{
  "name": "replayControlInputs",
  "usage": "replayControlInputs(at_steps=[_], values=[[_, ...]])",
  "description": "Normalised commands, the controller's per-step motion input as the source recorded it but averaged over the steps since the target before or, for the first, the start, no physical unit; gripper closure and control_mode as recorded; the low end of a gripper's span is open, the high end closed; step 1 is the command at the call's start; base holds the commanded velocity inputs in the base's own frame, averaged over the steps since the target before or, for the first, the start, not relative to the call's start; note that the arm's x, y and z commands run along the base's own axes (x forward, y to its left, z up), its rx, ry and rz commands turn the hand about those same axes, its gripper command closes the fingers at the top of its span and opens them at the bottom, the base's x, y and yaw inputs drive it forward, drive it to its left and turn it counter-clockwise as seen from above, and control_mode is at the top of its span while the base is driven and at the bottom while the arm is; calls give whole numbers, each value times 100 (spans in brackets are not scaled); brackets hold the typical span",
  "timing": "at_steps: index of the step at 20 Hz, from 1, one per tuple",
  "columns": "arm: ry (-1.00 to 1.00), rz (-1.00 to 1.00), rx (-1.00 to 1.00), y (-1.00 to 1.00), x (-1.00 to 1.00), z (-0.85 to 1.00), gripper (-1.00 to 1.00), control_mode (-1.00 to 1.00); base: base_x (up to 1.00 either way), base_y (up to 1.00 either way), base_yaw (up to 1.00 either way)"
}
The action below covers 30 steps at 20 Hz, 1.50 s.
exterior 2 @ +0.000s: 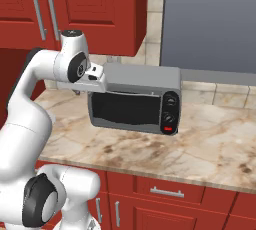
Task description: Place the fish on the top rack of the oven, and slide the tray back inside. Close the oven door.
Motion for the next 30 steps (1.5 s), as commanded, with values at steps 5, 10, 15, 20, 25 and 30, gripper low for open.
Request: replayControlInputs(at_steps=[5,10,15,20,25,30], values=[[-1,-2,0,11,0,-10,-100,-100,0,0,0],[-2,-8,0,48,-1,-35,-100,-100,0,0,0],[1,-8,0,64,0,-43,-100,-100,0,0,0],[4,-13,0,78,-2,-49,-100,-100,0,0,0],[-1,-19,14,65,-12,-34,-100,-100,0,0,0],[0,-14,12,54,-6,-11,-100,-100,0,0,0]])
